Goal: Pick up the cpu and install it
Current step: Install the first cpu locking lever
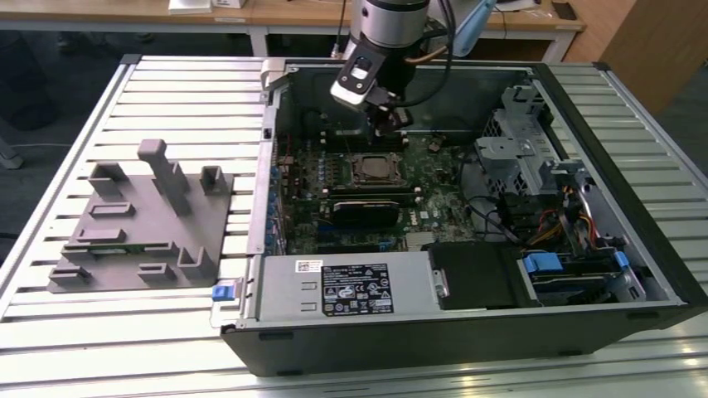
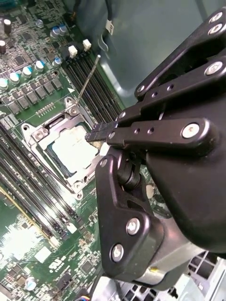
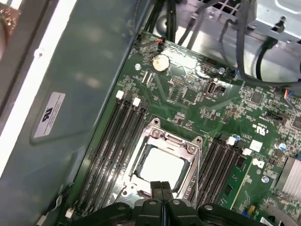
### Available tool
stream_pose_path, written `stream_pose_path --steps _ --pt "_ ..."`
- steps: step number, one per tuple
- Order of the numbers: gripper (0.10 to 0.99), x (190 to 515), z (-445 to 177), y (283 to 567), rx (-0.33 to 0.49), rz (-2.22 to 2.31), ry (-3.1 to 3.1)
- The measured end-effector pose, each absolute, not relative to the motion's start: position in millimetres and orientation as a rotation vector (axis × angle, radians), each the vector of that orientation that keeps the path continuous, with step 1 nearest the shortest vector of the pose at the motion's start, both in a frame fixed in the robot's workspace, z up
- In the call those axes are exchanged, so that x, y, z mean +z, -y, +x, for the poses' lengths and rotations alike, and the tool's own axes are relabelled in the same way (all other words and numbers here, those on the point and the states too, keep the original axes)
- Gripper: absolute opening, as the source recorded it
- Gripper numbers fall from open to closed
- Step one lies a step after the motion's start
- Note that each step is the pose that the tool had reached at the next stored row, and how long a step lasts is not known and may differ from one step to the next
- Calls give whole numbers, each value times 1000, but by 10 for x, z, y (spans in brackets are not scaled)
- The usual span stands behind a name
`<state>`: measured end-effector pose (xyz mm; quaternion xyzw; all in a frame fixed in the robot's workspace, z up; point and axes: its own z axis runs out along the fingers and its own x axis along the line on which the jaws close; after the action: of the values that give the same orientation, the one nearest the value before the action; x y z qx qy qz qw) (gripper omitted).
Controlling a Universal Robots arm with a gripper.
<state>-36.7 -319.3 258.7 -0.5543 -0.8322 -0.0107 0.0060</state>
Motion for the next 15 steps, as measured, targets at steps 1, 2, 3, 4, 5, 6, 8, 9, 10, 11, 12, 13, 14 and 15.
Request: stream_pose_path --steps 1,2,3,4,5,6,8,9,10,11,12,13,14,15 --pt "118 2587 -367 3193 -33 -1723 2612" --pt "118 2587 -368 3193 -33 -1711 2620" --pt "118 2587 -367 3193 -33 -1699 2628" --pt "118 2587 -368 3193 -33 -1686 2636" --pt "118 2587 -368 3193 -33 -1674 2644" --pt "118 2587 -368 3193 -33 -1661 2652" --pt "118 2587 -369 3193 -33 -1637 2666" --pt "118 2587 -369 3193 -32 -1624 2674" --pt "118 2587 -369 3193 -32 -1612 2681" --pt "118 2587 -369 3193 -32 -1599 2689" --pt "118 2587 -369 3193 -32 -1585 2697" --pt "118 2587 -369 3193 -32 -1571 2705" --pt "118 2587 -369 3193 -32 -1555 2714" --pt "118 2587 -369 3193 -32 -1542 2721"
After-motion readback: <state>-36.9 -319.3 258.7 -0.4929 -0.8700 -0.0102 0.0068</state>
